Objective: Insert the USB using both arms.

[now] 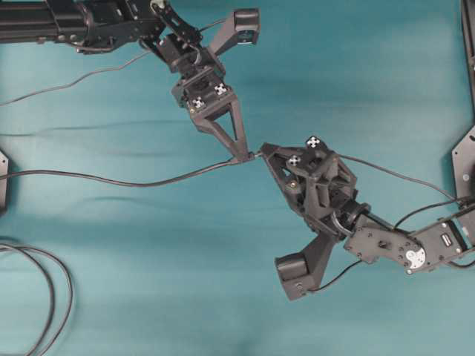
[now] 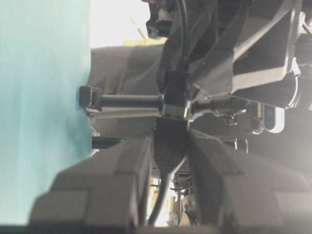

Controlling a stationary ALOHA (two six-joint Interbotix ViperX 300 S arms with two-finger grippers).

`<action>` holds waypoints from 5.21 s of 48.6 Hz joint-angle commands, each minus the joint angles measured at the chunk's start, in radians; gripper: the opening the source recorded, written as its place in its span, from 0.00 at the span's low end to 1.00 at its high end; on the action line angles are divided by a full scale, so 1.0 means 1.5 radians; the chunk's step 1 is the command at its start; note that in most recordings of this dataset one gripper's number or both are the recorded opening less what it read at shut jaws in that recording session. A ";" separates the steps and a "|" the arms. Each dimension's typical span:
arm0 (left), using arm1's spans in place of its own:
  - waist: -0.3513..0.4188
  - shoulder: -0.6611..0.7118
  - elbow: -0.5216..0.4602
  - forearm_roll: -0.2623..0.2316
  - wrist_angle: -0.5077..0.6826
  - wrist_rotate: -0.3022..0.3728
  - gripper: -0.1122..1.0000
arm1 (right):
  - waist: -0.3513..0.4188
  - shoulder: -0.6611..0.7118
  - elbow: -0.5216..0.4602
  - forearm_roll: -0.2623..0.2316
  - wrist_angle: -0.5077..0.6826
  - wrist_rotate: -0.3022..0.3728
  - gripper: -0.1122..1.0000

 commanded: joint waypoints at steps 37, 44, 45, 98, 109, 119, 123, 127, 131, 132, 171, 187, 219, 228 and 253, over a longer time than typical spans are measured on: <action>0.010 -0.008 -0.043 -0.003 -0.025 0.024 0.24 | 0.006 -0.006 -0.038 -0.007 0.000 -0.002 0.28; 0.008 -0.008 -0.043 -0.003 -0.024 0.020 0.24 | 0.006 -0.006 -0.029 -0.007 0.016 -0.002 0.28; 0.008 -0.008 -0.043 -0.003 -0.024 0.020 0.24 | 0.006 -0.006 -0.028 -0.007 0.020 -0.001 0.28; -0.013 -0.033 -0.011 0.120 -0.106 0.008 0.17 | 0.031 -0.119 -0.002 0.125 0.060 0.123 0.67; -0.058 -0.053 -0.016 0.265 -0.227 -0.002 0.17 | 0.031 -0.180 0.029 0.152 0.064 0.242 0.67; -0.122 -0.048 -0.014 0.383 -0.344 -0.002 0.17 | 0.031 -0.210 0.057 0.156 0.078 0.332 0.67; -0.146 -0.048 -0.010 0.434 -0.391 -0.003 0.17 | 0.030 -0.222 0.066 0.166 0.080 0.363 0.67; -0.164 -0.048 -0.004 0.467 -0.442 -0.003 0.17 | 0.029 -0.234 0.077 0.175 0.082 0.389 0.67; -0.173 -0.048 0.001 0.484 -0.478 -0.002 0.17 | 0.029 -0.244 0.085 0.182 0.083 0.401 0.67; -0.174 -0.047 0.002 0.486 -0.485 -0.002 0.17 | 0.029 -0.247 0.087 0.183 0.083 0.401 0.67; -0.202 -0.029 0.004 0.529 -0.525 -0.002 0.54 | 0.028 -0.255 0.097 0.183 0.090 0.401 0.67; -0.202 -0.031 0.004 0.530 -0.522 -0.001 0.69 | 0.028 -0.254 0.099 0.183 0.090 0.400 0.67; -0.207 -0.213 0.098 0.530 -0.651 -0.003 0.71 | -0.060 -0.395 0.149 0.210 -0.060 0.403 0.67; -0.209 -0.304 0.168 0.530 -0.739 0.003 0.71 | -0.151 -0.426 0.181 0.210 -0.224 0.402 0.67; -0.267 -0.594 0.412 0.526 -1.022 0.006 0.71 | -0.271 -0.628 0.276 0.239 -0.319 0.404 0.81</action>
